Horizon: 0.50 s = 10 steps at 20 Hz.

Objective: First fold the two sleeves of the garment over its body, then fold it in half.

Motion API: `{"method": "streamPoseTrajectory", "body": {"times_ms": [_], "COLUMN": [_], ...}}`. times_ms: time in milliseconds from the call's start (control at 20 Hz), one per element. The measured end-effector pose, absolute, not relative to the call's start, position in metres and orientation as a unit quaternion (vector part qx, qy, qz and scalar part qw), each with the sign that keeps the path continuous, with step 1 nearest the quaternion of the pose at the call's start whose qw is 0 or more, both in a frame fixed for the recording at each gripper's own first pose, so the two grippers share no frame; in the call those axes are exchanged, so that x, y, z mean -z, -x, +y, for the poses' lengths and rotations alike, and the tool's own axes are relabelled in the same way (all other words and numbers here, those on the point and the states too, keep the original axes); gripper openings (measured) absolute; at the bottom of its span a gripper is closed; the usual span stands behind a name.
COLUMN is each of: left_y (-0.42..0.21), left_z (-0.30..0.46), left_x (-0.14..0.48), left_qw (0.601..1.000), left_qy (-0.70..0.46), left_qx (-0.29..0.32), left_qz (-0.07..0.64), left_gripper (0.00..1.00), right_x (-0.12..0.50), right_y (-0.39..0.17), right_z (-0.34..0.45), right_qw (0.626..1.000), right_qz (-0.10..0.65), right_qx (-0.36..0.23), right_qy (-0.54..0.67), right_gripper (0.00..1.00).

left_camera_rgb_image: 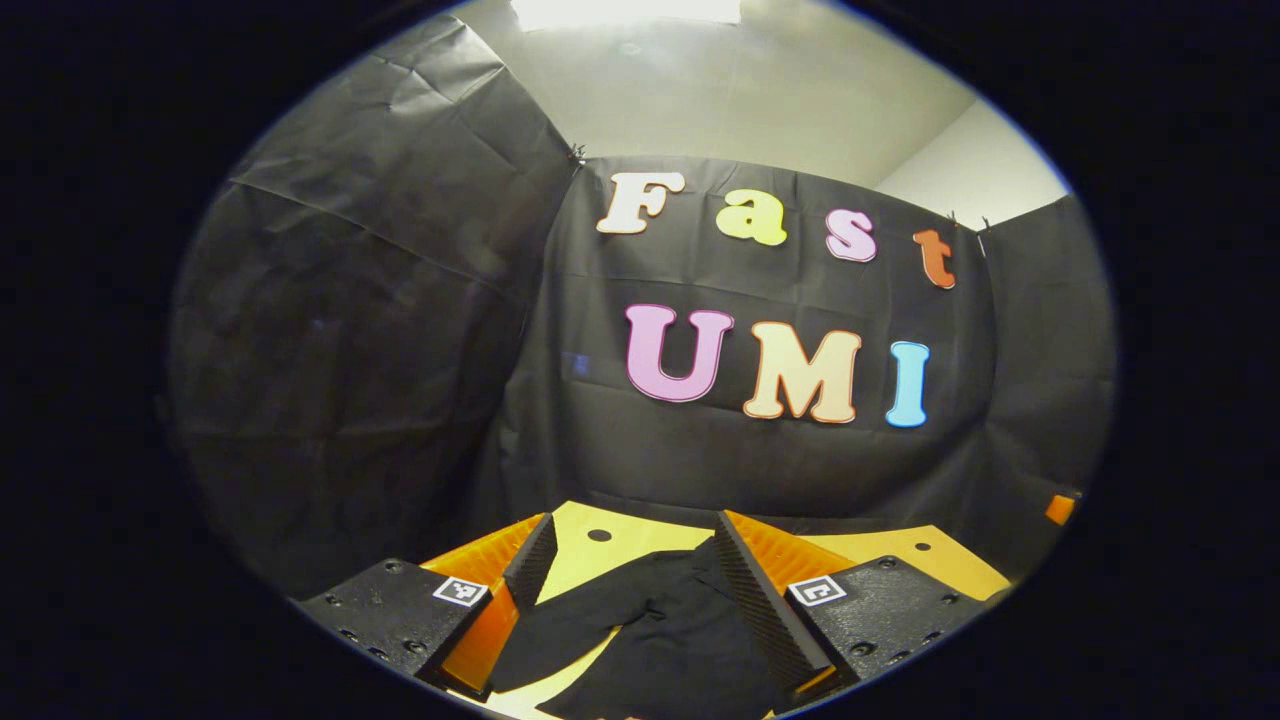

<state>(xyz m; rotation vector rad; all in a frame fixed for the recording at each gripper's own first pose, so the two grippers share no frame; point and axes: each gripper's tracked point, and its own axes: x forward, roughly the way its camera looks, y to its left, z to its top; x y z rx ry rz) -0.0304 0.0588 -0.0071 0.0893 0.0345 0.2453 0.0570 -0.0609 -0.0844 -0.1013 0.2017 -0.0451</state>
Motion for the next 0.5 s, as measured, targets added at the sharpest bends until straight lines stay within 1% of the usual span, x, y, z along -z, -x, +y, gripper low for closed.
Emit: {"method": "streamPoseTrajectory", "body": {"times_ms": [50, 200, 500], "left_y": [0.031, 0.033, 0.037], "left_z": [0.062, 0.065, 0.07], "left_x": [0.005, 0.004, 0.001], "left_qw": [0.991, 0.988, 0.985], "left_qy": [-0.047, -0.053, -0.063], "left_qx": [-0.128, -0.144, -0.162], "left_qz": [0.015, 0.01, 0.01], "left_gripper": [0.92, 0.92, 0.92], "right_x": [0.093, 0.127, 0.184], "right_y": [-0.061, -0.073, -0.092], "right_z": [-0.07, -0.098, -0.136], "right_qw": [0.992, 0.986, 0.973], "right_qz": [0.11, 0.149, 0.214], "right_qx": [0.027, 0.042, 0.052], "right_qy": [0.055, 0.062, 0.065], "right_gripper": [0.97, 0.97, 0.98]}}
